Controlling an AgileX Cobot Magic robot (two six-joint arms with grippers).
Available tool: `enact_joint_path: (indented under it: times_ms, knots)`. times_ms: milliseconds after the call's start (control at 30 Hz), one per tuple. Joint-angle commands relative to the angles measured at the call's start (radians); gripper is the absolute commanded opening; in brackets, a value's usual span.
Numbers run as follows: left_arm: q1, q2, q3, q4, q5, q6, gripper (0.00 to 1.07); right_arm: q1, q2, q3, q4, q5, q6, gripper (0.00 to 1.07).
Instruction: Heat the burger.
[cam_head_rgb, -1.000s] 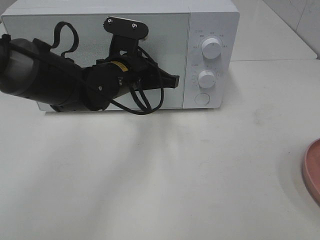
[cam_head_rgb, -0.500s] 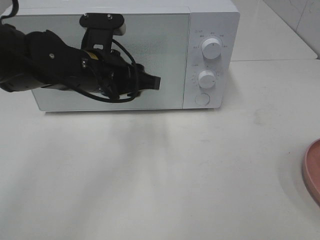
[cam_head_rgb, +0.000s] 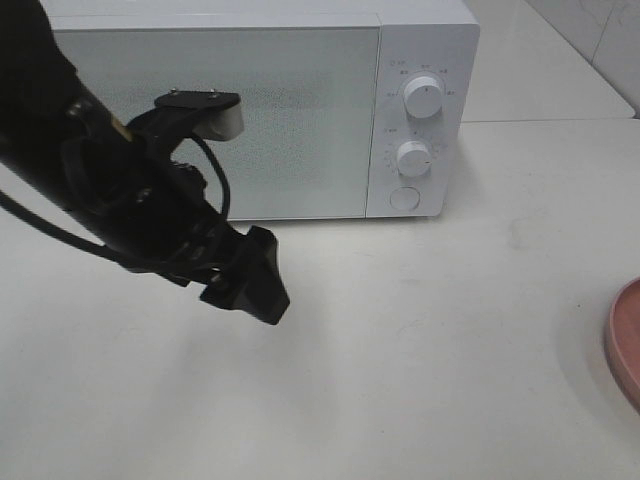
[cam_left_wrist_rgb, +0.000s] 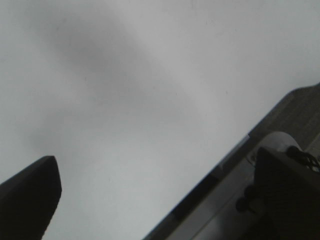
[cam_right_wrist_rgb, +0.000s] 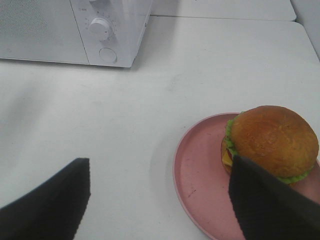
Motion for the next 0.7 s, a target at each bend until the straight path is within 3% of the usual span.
enact_joint_path:
  times_ms: [33,67,200,367,433,467,700]
  knots:
    - [0.043,-0.038,0.002,0.01,0.103,-0.037,0.98,-0.009,-0.029,0.004,-0.003,-0.013,-0.009,0.75]
    - [0.1,-0.069,0.002,0.014,0.161,-0.054,0.98,-0.009,-0.029,0.004,-0.003,-0.013,-0.009,0.75]
    - [0.183,-0.118,0.002,0.025,0.23,-0.072,0.98,-0.009,-0.029,0.004,-0.003,-0.013,-0.009,0.75]
    - [0.392,-0.231,0.002,0.075,0.344,-0.105,0.98,-0.009,-0.029,0.004,-0.003,-0.013,-0.009,0.75]
    - [0.42,-0.247,0.002,0.087,0.362,-0.109,0.98,-0.009,-0.029,0.004,-0.003,-0.013,-0.009,0.75]
    - [0.485,-0.282,0.002,0.124,0.407,-0.121,0.98,-0.009,-0.029,0.004,-0.003,-0.013,-0.009,0.75]
    - [0.628,-0.413,0.003,0.217,0.503,-0.152,0.98,-0.009,-0.029,0.004,-0.003,-0.013,-0.009,0.75]
